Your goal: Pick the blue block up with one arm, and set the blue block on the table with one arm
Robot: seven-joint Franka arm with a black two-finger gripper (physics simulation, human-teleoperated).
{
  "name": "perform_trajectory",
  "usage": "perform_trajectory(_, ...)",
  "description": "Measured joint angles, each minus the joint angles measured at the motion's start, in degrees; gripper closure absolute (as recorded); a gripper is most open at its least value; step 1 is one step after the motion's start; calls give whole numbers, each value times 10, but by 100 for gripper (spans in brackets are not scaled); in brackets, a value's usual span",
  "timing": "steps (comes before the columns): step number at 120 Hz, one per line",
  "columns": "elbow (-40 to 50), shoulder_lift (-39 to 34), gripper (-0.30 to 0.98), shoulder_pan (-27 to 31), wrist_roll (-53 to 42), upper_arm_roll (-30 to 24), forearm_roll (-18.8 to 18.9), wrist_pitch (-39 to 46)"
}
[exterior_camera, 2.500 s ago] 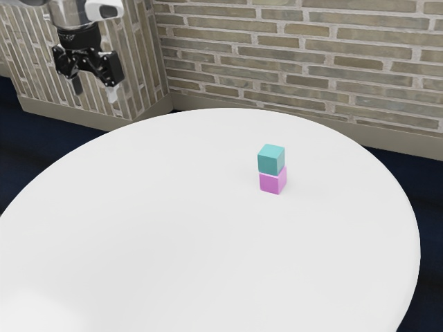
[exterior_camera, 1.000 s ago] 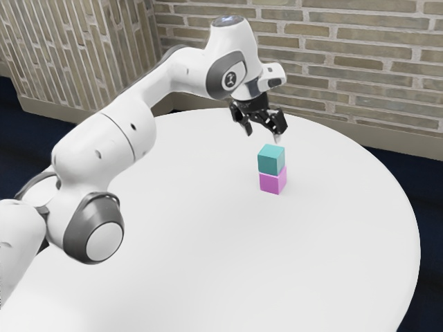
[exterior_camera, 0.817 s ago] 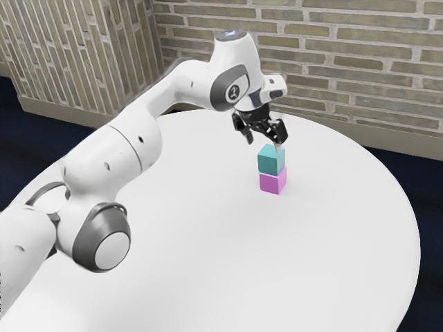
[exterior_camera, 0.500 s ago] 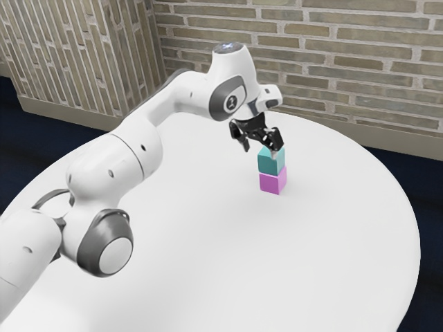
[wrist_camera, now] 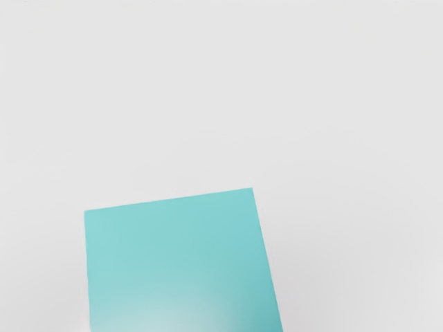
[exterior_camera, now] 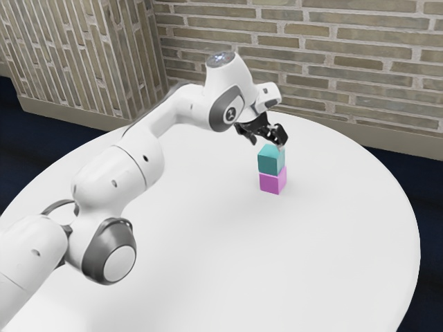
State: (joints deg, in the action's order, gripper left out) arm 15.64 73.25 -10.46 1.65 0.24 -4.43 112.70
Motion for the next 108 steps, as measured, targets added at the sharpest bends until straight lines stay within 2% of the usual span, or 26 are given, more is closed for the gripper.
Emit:
perform_trajectory(86, 14, 36, 0, 0, -5, -2, -2, 53)
perform_trajectory(108, 16, 36, 10, 1, -5, -3, -3, 55)
